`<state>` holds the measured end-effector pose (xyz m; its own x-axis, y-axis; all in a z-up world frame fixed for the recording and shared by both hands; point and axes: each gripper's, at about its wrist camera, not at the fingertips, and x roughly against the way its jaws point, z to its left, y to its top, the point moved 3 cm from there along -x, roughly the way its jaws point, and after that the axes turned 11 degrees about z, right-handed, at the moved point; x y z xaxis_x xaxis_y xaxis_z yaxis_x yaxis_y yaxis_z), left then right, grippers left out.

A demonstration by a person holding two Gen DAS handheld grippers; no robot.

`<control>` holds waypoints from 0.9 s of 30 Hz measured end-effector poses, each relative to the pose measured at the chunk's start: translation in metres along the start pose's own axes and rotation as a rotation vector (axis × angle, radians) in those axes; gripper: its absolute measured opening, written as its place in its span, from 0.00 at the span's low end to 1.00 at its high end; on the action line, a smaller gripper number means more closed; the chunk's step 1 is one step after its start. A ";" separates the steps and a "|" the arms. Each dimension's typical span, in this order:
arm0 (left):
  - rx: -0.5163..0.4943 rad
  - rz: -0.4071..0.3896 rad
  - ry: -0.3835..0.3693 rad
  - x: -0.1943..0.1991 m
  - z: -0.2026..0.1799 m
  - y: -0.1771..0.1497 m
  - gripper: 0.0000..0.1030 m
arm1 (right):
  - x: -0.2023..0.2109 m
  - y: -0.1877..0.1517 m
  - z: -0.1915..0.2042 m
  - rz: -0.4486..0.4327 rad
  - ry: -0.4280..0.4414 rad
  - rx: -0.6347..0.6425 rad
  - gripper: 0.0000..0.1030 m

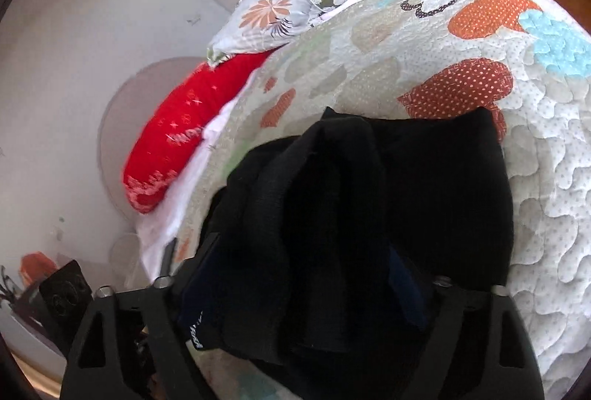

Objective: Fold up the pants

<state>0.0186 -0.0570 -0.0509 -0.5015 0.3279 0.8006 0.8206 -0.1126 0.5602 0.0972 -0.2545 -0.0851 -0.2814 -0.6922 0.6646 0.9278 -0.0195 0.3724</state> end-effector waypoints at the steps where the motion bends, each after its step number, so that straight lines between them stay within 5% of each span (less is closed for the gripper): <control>1: 0.001 0.006 -0.006 0.003 -0.001 -0.004 0.73 | 0.003 0.000 0.003 -0.003 0.007 0.009 0.26; 5: -0.031 -0.047 -0.024 0.025 -0.018 -0.002 0.73 | 0.052 -0.008 0.028 -0.107 -0.063 0.125 0.20; 8: -0.053 -0.089 -0.028 0.035 -0.026 0.003 0.74 | 0.073 -0.016 0.017 -0.133 -0.146 0.097 0.20; 12: -0.066 -0.003 -0.012 0.003 -0.033 0.002 0.76 | 0.043 -0.023 -0.025 -0.032 -0.243 0.002 0.29; 15: -0.053 0.088 -0.016 -0.021 -0.033 -0.006 0.76 | 0.049 -0.026 -0.029 -0.055 -0.242 -0.026 0.40; 18: -0.046 0.054 -0.019 -0.006 -0.029 -0.006 0.76 | 0.073 -0.021 -0.016 -0.110 -0.316 0.018 0.46; 21: -0.045 -0.004 0.003 0.011 -0.026 0.002 0.76 | 0.088 -0.008 0.006 -0.154 -0.296 0.082 0.46; 27: -0.016 -0.004 0.014 0.004 -0.021 0.011 0.76 | 0.043 0.031 0.060 -0.097 -0.282 0.258 0.44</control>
<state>0.0201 -0.0764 -0.0368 -0.5090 0.3151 0.8010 0.8139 -0.1267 0.5671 0.0994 -0.2415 -0.0066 -0.4538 -0.4704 0.7568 0.8117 0.1322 0.5689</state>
